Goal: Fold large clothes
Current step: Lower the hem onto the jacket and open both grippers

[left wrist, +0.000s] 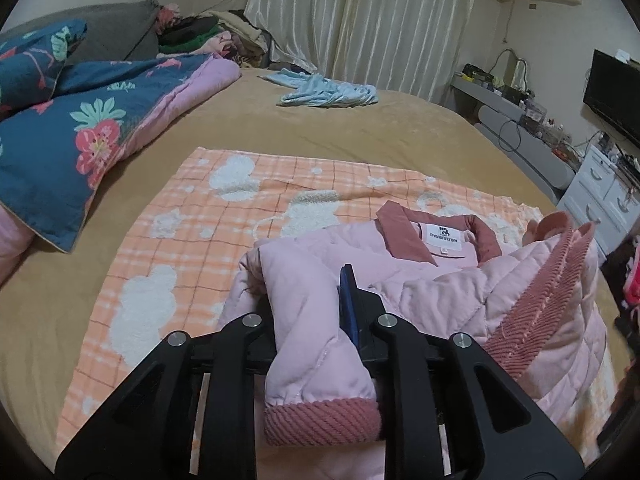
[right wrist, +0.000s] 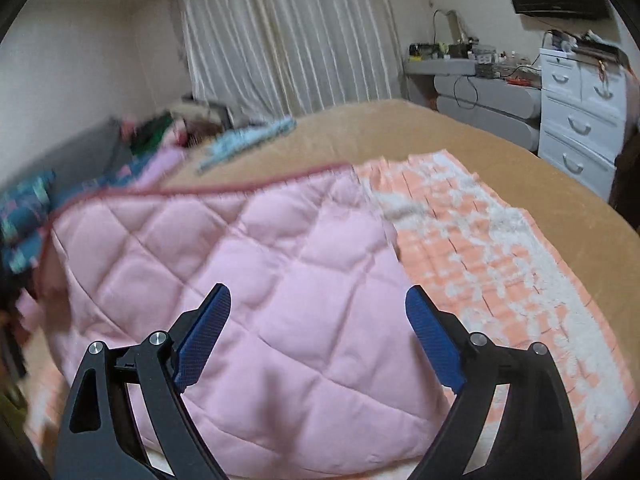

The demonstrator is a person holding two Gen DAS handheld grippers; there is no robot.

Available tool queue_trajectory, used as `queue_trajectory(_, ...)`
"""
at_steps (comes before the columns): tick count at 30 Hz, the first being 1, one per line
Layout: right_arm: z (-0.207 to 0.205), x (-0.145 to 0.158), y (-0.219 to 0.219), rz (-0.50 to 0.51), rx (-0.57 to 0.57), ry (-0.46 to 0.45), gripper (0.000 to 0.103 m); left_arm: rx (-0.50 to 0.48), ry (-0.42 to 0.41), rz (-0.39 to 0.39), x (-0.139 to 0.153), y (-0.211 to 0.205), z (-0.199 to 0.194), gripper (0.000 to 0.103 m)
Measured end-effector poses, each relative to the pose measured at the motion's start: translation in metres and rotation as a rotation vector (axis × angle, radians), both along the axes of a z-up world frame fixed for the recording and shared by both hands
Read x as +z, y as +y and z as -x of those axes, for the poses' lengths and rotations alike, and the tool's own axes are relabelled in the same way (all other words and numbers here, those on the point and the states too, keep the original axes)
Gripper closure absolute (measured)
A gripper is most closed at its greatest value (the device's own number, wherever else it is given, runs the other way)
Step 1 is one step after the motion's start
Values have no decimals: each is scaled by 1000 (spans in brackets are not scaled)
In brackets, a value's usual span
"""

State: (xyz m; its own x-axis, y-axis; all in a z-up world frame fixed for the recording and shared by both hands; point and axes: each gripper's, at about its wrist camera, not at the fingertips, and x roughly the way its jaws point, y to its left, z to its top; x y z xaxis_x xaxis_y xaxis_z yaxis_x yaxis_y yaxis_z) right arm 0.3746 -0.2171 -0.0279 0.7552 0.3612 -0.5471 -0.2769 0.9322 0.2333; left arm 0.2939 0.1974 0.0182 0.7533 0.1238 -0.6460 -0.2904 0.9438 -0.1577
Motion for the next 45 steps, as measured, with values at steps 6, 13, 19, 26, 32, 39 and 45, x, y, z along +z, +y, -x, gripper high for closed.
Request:
queue_trajectory(6, -11, -22, 1, 57, 2, 47, 15, -13, -62, 75, 13, -1, 0, 32)
queue_trajectory(13, -10, -19, -8, 48, 0, 38, 15, -11, -158, 26, 48, -13, 16, 13)
queue_trajectory(19, 2, -8, -17, 40, -18, 35, 11, 6, -194, -52, 57, -19, 43, 10)
queue_trajectory(26, 7, -10, -26, 71, -16, 48, 10, 19, -91, -11, 5, -3, 65, 9)
queue_trajectory(32, 4, -26, -27, 115, -3, 86, 10, 40, -22, 159, -36, 22, 75, 9)
queue_trajectory(39, 2, -34, -31, 126, 3, 102, 10, 10, 35, 198, -60, 22, 76, 9)
queue_trajectory(45, -9, -55, -29, 128, 35, 172, 11, 12, 92, 192, -84, 20, 69, 9)
